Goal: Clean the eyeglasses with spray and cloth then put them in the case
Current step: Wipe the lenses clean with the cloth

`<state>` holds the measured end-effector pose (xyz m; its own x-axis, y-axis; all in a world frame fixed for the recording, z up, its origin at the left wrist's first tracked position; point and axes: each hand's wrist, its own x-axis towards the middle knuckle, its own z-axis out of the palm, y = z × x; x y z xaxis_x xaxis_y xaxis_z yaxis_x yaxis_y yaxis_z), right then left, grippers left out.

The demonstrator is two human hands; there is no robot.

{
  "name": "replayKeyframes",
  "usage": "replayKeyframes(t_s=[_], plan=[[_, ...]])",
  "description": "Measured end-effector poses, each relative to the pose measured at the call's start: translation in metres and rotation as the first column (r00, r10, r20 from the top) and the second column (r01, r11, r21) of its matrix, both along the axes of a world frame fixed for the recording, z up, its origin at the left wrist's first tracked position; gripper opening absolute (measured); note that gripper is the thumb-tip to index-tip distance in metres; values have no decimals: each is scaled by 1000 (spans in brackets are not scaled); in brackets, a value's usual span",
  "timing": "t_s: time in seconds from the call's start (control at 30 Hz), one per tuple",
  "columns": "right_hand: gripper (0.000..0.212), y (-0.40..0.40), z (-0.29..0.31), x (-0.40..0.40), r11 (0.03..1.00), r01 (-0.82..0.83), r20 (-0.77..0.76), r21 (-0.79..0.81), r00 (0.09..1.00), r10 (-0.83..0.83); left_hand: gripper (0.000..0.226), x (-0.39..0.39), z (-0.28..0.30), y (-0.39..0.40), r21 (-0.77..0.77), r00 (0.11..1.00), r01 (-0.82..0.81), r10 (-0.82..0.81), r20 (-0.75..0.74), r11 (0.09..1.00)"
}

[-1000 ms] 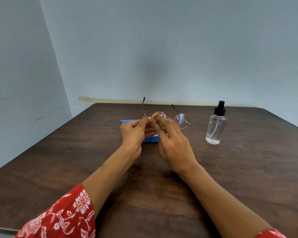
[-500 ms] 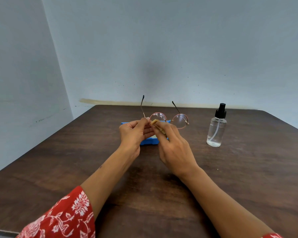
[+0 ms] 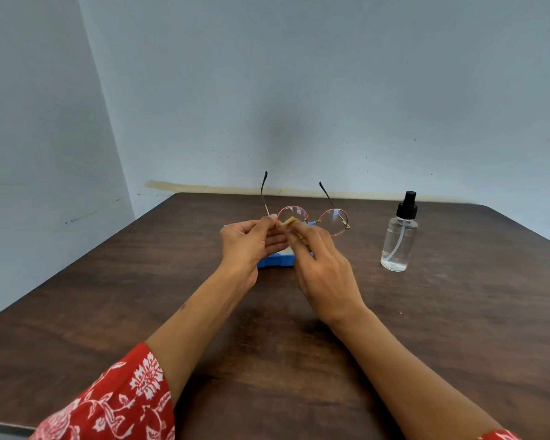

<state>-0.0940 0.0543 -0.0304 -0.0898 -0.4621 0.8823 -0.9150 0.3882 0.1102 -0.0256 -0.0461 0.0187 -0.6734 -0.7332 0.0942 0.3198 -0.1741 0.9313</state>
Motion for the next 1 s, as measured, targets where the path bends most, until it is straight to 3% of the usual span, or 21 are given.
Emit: replayKeyframes(t_s=[0.13, 0.33, 0.57, 0.8, 1.0], plan=[[46, 4, 4, -4, 997, 54, 21, -57, 998, -53, 16, 2, 0, 2, -4, 1000, 15, -15, 23, 1000], [37, -3, 0, 3, 999, -54, -12, 3, 998, 54, 13, 0, -2, 1, -30, 1000, -17, 17, 15, 999], [47, 3, 3, -5, 996, 45, 37, -78, 998, -43, 15, 1, -1, 2, -25, 999, -5, 6, 37, 1000], [36, -1, -1, 1, 998, -57, -13, 8, 998, 57, 16, 0, -1, -1, -9, 999, -46, 46, 5, 999], [38, 5, -2, -10, 991, 76, 101, -112, 993, -65, 16, 2, 5, -6, 42, 997, -70, 71, -23, 997]])
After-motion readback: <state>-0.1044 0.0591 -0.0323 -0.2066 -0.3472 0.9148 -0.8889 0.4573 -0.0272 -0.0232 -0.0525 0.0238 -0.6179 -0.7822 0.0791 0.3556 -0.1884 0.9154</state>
